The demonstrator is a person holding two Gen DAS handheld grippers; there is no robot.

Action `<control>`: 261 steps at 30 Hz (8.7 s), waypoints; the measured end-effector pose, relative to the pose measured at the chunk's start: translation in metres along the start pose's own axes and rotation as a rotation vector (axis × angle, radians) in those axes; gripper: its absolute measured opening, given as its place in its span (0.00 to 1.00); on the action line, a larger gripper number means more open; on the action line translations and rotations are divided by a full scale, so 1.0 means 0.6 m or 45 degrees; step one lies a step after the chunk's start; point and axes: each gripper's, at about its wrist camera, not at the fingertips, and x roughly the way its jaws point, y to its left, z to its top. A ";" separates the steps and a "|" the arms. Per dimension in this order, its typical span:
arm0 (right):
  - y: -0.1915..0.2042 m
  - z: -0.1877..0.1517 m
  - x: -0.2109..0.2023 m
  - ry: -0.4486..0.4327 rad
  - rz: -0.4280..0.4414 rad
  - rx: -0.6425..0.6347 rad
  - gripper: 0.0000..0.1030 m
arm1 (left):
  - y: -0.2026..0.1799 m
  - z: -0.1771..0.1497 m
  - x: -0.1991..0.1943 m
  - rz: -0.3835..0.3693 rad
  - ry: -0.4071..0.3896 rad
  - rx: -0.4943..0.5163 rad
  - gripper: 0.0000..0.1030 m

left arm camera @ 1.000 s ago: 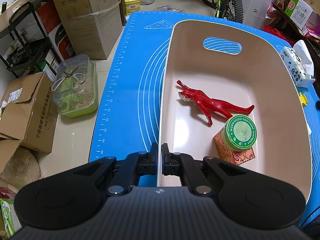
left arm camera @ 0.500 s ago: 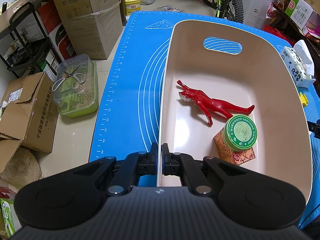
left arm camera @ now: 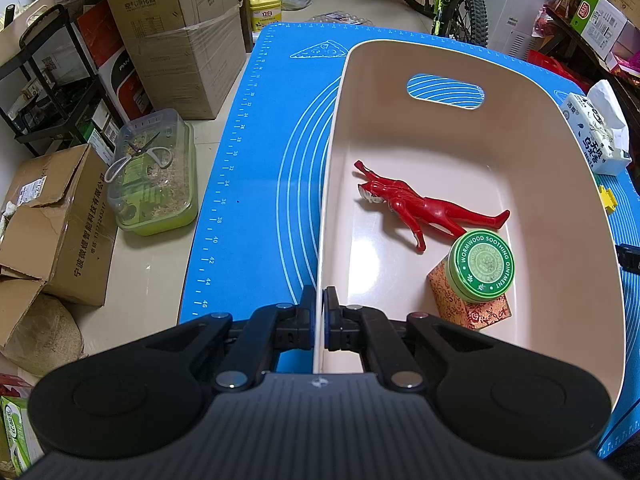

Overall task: Organize rigid objects
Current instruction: 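Move the right tool back to the white pill bottle and grasp it, then carry the white pill bottle into the bin and open the right tool, then move the right tool to the black earbud case and grasp it, then carry the black earbud case into the bin and release it, then move the right tool to the yellow toy gun and grasp it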

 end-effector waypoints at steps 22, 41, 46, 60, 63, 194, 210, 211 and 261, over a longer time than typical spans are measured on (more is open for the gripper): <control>0.020 0.027 -0.060 -0.135 0.042 0.089 0.43 | 0.001 0.000 -0.002 0.003 -0.001 -0.001 0.06; 0.159 0.051 -0.166 -0.459 0.204 0.021 0.43 | -0.002 -0.001 0.002 0.005 0.003 0.007 0.05; 0.209 0.054 -0.166 -0.456 0.269 -0.059 0.43 | -0.003 -0.001 0.001 0.003 0.003 0.001 0.05; 0.336 0.037 -0.111 -0.282 0.311 -0.274 0.43 | -0.002 -0.001 0.002 0.002 0.006 0.001 0.05; 0.357 0.027 -0.093 -0.217 0.293 -0.334 0.43 | -0.002 -0.001 0.001 0.002 0.006 0.002 0.05; 0.296 0.037 -0.147 -0.455 0.205 -0.277 0.56 | -0.003 0.002 -0.005 0.006 -0.002 0.006 0.05; 0.373 0.018 -0.067 -0.246 0.202 -0.456 0.56 | -0.003 0.000 -0.004 0.001 -0.006 0.009 0.05; 0.374 0.017 -0.064 -0.228 0.202 -0.461 0.56 | -0.003 0.000 -0.004 0.002 -0.005 0.010 0.05; 0.042 0.068 -0.006 -0.079 -0.130 0.106 0.75 | -0.007 0.001 -0.006 0.020 -0.011 0.020 0.06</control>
